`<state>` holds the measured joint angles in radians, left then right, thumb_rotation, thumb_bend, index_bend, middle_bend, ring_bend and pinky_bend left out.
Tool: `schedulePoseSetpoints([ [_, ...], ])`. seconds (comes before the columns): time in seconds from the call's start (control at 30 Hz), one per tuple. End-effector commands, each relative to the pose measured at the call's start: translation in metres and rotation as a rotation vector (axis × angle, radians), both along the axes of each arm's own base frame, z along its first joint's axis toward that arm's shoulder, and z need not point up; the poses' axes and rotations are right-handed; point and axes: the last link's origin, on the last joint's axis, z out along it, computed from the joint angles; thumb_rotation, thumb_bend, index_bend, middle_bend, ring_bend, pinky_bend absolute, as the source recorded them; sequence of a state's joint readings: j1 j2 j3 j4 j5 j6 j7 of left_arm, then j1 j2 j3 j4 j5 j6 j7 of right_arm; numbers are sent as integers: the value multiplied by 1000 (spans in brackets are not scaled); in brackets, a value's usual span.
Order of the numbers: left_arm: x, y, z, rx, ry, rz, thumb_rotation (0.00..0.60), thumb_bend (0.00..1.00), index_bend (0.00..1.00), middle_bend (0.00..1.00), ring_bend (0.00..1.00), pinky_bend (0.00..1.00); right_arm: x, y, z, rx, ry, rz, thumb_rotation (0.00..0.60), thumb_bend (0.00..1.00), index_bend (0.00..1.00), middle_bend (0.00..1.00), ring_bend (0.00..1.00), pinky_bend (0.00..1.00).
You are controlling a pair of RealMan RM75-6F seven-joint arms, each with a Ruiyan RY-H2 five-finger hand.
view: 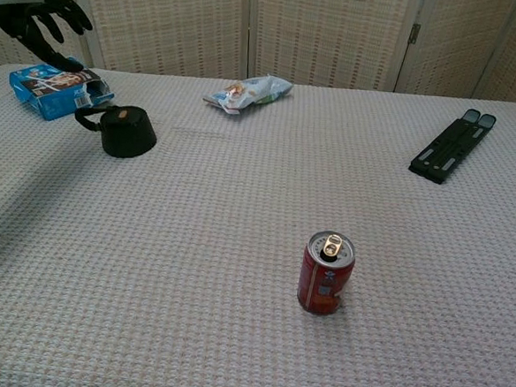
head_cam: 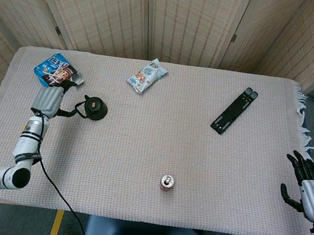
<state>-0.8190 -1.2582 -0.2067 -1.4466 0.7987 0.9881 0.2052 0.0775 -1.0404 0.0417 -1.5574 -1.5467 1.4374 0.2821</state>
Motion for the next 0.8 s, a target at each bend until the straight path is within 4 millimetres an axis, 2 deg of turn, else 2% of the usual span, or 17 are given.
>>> schedulePoseSetpoints([
  [0.03, -23, -33, 13, 29, 19, -22, 595, 217, 200, 126, 200, 233, 3, -3, 2, 9, -10, 17, 600, 519, 0, 29, 75, 0],
  [0.23, -53, -83, 23, 79, 102, -79, 600, 216, 211, 126, 200, 207, 3, -1, 3, 3, -13, 29, 600, 519, 0, 29, 73, 0],
  [0.4, -70, -118, 30, 103, 95, -63, 600, 215, 211, 126, 200, 183, 1, 0, 4, 3, -10, 29, 600, 518, 0, 32, 73, 0],
  [0.63, -82, -157, 26, 111, 111, -78, 600, 215, 207, 126, 187, 152, 3, -3, 2, 36, -10, 34, 600, 518, 0, 32, 73, 0],
  [0.8, -86, -171, 23, 131, 152, -108, 600, 213, 201, 126, 181, 131, 6, -4, -3, 52, -15, 44, 600, 519, 0, 33, 73, 0],
])
